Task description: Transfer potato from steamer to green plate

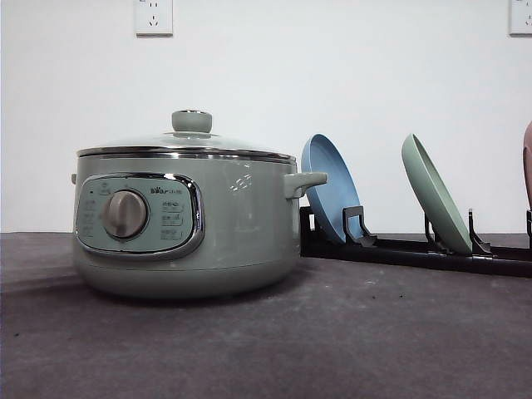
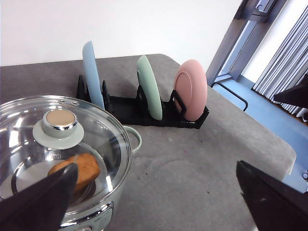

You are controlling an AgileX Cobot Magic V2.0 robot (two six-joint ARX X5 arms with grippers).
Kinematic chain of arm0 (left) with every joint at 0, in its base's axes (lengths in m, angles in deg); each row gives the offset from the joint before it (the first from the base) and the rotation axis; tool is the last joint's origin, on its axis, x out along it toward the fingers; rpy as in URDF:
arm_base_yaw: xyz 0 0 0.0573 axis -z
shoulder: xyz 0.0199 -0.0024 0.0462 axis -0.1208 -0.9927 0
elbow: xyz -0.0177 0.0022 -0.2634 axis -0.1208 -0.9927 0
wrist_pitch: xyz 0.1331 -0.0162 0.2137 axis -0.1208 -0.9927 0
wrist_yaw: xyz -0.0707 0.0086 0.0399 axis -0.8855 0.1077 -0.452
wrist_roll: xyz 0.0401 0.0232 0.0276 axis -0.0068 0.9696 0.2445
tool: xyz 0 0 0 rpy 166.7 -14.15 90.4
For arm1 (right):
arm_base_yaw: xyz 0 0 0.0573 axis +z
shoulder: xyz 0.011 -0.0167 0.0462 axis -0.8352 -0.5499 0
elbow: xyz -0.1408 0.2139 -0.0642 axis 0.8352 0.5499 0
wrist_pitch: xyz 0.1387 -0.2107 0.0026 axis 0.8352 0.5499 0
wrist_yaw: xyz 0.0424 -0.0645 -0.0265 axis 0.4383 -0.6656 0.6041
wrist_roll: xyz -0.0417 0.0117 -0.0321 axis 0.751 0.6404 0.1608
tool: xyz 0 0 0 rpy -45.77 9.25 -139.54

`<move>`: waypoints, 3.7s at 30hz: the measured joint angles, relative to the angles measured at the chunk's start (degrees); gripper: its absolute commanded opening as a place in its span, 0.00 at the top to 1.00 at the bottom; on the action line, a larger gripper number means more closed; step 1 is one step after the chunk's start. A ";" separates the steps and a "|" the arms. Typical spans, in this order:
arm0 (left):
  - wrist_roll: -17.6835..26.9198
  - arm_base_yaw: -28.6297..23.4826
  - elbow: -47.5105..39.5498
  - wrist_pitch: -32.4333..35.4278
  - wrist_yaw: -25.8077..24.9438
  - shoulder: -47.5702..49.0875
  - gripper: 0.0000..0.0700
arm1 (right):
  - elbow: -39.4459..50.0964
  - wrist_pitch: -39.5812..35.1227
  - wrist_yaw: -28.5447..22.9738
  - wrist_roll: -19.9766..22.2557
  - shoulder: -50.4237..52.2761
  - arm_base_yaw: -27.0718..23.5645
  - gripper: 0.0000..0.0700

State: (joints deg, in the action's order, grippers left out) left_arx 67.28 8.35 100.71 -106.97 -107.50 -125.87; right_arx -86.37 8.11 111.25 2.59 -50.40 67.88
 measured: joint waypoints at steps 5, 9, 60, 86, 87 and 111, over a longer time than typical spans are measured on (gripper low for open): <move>0.00 0.00 0.00 0.14 0.00 0.00 0.03 | 0.00 0.26 0.00 0.00 0.00 0.00 0.06; 0.00 0.00 0.00 0.12 0.00 0.00 0.03 | 0.00 0.75 0.00 -0.95 0.00 0.00 0.06; 0.00 0.00 0.00 0.08 0.00 0.00 0.03 | -29.79 -16.03 -11.89 -10.01 -62.41 -5.84 0.16; -0.02 0.00 0.00 0.08 0.00 0.00 0.03 | -29.79 -20.64 -11.89 -13.58 -66.07 -6.93 0.93; 0.00 0.00 0.00 0.08 0.00 0.00 0.03 | -29.79 -20.64 -11.91 -13.64 -66.07 -6.93 0.94; 0.00 0.66 0.00 -1.41 0.00 -0.08 0.03 | -32.57 -19.05 -1.77 -21.23 -51.95 -8.50 1.00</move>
State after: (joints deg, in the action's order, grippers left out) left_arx 67.28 9.01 100.71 -108.38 -107.50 -125.95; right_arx -118.93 -10.94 109.48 -18.64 -102.35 59.38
